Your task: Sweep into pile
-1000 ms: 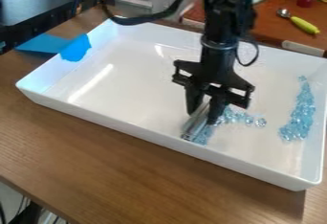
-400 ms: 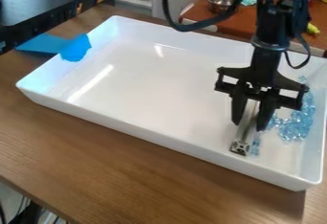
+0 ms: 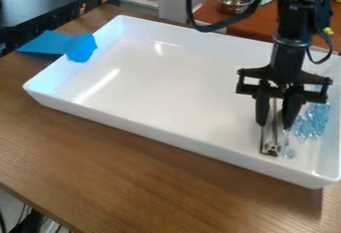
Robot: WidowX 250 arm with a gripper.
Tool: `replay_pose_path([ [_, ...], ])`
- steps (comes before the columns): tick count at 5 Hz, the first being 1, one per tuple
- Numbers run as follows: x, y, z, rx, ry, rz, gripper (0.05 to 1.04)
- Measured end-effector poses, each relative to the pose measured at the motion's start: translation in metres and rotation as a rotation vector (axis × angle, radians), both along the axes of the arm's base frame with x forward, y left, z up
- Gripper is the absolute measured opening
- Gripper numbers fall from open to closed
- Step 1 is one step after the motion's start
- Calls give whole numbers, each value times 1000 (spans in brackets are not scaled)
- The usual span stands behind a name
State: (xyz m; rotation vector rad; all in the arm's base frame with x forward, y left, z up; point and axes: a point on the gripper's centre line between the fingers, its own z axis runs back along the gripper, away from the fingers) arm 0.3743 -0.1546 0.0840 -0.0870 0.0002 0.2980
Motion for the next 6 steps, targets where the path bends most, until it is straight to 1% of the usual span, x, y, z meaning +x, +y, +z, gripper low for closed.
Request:
replay_pose_path([
  [1,18,-3,0,-23,-23,84,364],
  [2,37,3,2,-66,-36,152,364],
  [3,32,8,3,-93,-12,163,364],
  [4,10,24,16,-131,37,83,364],
  [5,5,54,61,-199,-43,50,364],
  [6,-1,85,69,-163,-68,-70,364],
])
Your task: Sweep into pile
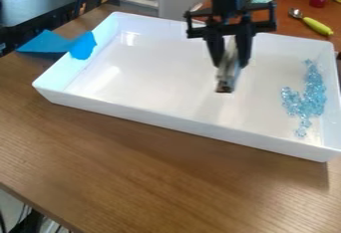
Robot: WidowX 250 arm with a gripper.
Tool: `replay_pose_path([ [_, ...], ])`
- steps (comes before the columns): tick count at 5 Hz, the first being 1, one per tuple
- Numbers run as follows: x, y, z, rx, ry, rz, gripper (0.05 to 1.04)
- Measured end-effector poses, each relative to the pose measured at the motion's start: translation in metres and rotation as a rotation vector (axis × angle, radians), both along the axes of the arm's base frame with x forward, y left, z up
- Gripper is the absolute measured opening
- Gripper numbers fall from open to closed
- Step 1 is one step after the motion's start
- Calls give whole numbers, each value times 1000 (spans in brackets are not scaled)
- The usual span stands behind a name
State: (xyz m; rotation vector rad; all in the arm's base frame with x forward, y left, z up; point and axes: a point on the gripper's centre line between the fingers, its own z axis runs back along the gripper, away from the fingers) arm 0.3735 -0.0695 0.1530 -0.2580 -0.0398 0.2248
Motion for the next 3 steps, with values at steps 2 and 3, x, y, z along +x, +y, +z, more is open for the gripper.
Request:
replay_pose_path([
  [2,-15,34,-49,226,-48,-171,364],
  [3,-19,37,-59,295,-99,-228,364],
])
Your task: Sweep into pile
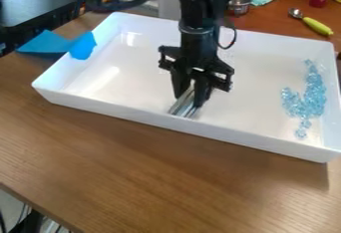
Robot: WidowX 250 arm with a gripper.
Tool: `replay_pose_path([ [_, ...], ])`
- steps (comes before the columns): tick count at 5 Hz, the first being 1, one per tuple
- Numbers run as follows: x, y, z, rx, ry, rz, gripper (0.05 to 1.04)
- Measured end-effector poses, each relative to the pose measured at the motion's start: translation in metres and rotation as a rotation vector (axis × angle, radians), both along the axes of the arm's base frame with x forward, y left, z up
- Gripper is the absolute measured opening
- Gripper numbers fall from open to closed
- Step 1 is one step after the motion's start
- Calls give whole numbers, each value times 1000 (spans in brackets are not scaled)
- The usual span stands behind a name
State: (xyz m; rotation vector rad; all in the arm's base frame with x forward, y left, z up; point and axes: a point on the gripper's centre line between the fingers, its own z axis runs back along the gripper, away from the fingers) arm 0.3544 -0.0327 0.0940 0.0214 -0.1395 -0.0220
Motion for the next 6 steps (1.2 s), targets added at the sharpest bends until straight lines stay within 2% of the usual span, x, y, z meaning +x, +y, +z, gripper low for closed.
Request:
replay_pose_path([
  [1,-5,4,-7,40,6,-44,364],
  [2,-12,7,-8,3,55,-67,364],
  [3,-18,9,-6,-9,76,-72,364],
  [4,-19,6,-5,-37,90,-9,364],
  [5,-6,-7,-8,-55,106,58,364],
  [6,-2,-15,-8,-62,103,82,364],
])
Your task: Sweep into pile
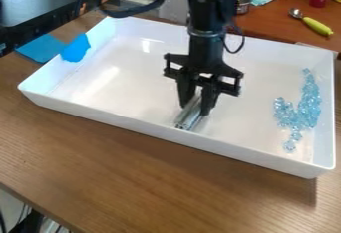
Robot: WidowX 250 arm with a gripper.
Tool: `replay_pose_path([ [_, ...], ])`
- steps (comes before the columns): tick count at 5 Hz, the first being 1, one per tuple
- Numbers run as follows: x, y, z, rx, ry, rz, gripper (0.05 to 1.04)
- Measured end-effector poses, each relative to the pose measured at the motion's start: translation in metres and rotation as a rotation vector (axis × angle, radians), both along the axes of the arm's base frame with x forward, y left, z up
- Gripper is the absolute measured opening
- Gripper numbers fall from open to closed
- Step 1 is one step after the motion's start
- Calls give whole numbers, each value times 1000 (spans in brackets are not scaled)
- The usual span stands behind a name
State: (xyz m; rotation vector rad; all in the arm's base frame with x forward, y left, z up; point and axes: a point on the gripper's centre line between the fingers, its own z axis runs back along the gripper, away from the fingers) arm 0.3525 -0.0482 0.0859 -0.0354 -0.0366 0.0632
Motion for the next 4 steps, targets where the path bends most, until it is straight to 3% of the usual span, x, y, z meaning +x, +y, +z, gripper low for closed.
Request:
replay_pose_path([
  [2,0,-22,-1,3,-43,-10,364],
  [4,-2,-46,-1,-9,-23,-8,364],
])
